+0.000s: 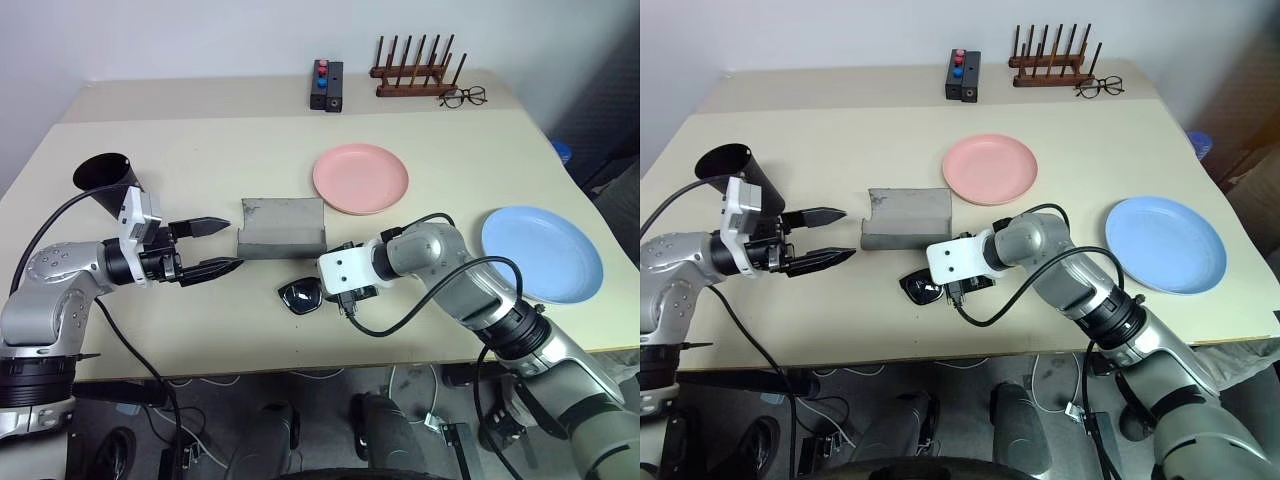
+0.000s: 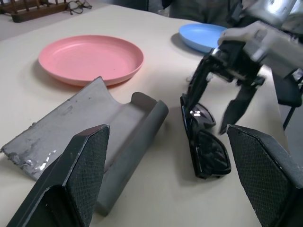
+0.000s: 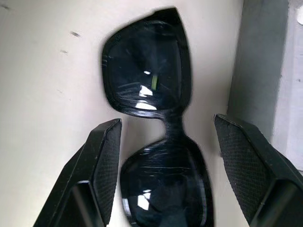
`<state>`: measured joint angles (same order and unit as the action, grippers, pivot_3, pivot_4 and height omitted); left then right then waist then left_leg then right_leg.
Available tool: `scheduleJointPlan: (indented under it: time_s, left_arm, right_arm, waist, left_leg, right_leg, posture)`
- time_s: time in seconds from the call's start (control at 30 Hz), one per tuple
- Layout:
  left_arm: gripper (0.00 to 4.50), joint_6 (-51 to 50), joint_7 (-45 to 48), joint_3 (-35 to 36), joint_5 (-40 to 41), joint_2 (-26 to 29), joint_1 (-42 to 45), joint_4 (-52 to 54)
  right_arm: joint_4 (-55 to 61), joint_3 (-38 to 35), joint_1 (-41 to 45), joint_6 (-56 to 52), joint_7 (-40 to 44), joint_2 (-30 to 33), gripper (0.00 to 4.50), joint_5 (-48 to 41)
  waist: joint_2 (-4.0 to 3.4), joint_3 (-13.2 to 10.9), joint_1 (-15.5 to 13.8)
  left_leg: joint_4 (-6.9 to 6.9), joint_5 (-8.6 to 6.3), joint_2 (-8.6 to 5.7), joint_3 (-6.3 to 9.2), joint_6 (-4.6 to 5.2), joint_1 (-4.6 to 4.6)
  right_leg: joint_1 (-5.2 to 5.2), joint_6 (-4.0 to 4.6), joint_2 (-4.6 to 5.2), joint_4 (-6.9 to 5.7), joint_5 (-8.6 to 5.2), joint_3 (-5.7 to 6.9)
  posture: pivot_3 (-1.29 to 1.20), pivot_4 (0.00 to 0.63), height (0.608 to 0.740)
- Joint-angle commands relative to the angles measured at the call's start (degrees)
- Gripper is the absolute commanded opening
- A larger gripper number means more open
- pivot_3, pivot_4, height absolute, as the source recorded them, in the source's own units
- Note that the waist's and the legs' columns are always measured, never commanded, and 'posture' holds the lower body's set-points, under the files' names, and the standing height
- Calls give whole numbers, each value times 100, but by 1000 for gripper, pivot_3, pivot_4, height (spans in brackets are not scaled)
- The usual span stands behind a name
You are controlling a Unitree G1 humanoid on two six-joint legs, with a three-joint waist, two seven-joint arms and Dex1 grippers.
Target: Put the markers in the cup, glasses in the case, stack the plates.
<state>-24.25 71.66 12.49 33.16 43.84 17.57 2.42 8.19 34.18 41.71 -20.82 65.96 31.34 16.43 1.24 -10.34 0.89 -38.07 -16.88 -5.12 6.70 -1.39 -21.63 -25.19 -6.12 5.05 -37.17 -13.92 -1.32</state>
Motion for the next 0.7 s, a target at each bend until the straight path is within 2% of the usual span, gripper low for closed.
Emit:
scheduleJointPlan:
  time_s: [0.03, 0.13, 0.2, 0.23, 0.4, 0.7]
  left_arm:
    - [4049, -74, -45, 123, 152, 107, 22, 184]
    - [4049, -100, -88, 159, 191, 127, 41, 205]
    - [4089, -93, -120, 148, 200, 146, 36, 223]
    - [4089, -110, -141, 144, 219, 154, 32, 240]
    - [4089, -140, -171, 148, 238, 178, 7, 257]
    - [4089, -142, -203, 120, 225, 185, 81, 208]
  right_arm:
    - [-106, 78, 9, 237, -199, -69, 3166, 228]
    - [-141, 74, -46, 323, -226, -114, 3166, 204]
    - [-195, 55, -23, 353, -250, -143, 2629, 226]
    - [-207, 54, -12, 381, -258, -140, 2343, 251]
    - [-210, -6, -12, 351, -208, -185, 33, 215]
    - [-37, -155, -6, 243, -74, -154, 33, 148]
  waist:
    - [0, 0, 0]
    - [0, 0, 0]
    - [0, 0, 9]
    - [0, 0, 10]
    - [2, 2, 15]
    - [3, 3, 14]
  left_leg:
    - [0, 0, 0, 0, -1, 0]
    - [0, 0, 0, 0, -1, 0]
    - [0, 0, 0, 0, -1, 1]
    - [1, 0, 0, 0, -1, 2]
    - [2, -1, 0, 0, 1, 10]
    - [5, -11, 2, 1, 19, 21]
  right_leg:
    - [0, 0, 0, 0, 0, 0]
    - [0, 0, 0, 1, 0, 0]
    - [1, 0, 0, 0, 0, 0]
    - [1, 0, 0, 0, 0, 0]
    - [10, 0, 0, 2, 0, 0]
    - [19, 3, -2, 3, 2, 1]
  posture:
    - [0, 150, 740]
    - [0, 150, 740]
    - [0, 150, 740]
    - [0, 150, 740]
    - [0, 150, 740]
    - [0, 150, 740]
